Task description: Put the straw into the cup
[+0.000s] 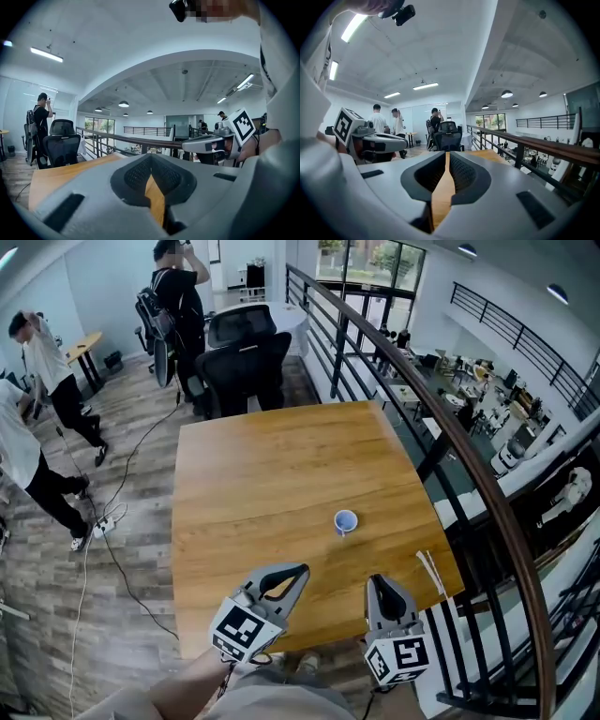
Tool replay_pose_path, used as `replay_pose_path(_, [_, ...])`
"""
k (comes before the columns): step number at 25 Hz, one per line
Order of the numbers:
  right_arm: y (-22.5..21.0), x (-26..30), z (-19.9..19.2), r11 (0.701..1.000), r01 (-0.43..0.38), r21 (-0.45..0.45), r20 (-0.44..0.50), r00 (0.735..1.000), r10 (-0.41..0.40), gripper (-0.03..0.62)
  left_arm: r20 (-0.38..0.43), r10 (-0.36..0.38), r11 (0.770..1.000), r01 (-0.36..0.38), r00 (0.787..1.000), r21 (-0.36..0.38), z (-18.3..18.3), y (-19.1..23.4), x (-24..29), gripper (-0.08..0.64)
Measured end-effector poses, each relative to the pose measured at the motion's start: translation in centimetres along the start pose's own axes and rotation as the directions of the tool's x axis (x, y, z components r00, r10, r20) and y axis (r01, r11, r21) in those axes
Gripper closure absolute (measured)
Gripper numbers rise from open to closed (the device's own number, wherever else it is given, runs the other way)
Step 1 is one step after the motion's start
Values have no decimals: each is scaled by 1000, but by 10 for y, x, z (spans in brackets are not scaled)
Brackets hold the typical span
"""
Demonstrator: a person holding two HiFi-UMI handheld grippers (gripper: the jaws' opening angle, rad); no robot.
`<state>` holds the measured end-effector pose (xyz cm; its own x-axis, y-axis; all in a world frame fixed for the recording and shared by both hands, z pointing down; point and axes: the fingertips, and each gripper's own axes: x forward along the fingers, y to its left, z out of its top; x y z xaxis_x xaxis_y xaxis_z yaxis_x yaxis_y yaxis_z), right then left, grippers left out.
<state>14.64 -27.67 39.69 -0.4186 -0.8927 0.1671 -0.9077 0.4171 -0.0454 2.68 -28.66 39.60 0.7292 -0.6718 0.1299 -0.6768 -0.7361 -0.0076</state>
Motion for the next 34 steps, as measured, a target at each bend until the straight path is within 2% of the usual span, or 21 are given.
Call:
replay_pose_path(4, [8,-11,-15,999,-10,51,-24,1000,12,555,-12,-34,998,35,999,54,-12,-18,-8,546])
replay_pose_path(8, [16,-22,-20,996,-31,78,-30,999,33,561,-19,-44,996,46,999,74,-18,-33,-18,546])
replay_pose_path(15, [41,-18,-19,994,-62,91,-19,998,64,565,-44,-55,988,61,997,141,-20,-27,-23,546])
replay_pose_path(24, [64,-22,-3,990,-118,77,-1,993,118,565,-21,-63,989,65,998,135,-9,-25,-28,546])
replay_pose_path(28, [66,-24,-3,990,-113,81,-3,994,114,565,-21,-58,993,60,998,104,-10,-23,-29,546])
replay_pose_path(34, [62,-24,-1,991,-108,85,-8,994,109,565,-18,-53,993,54,998,103,-4,-21,-31,546])
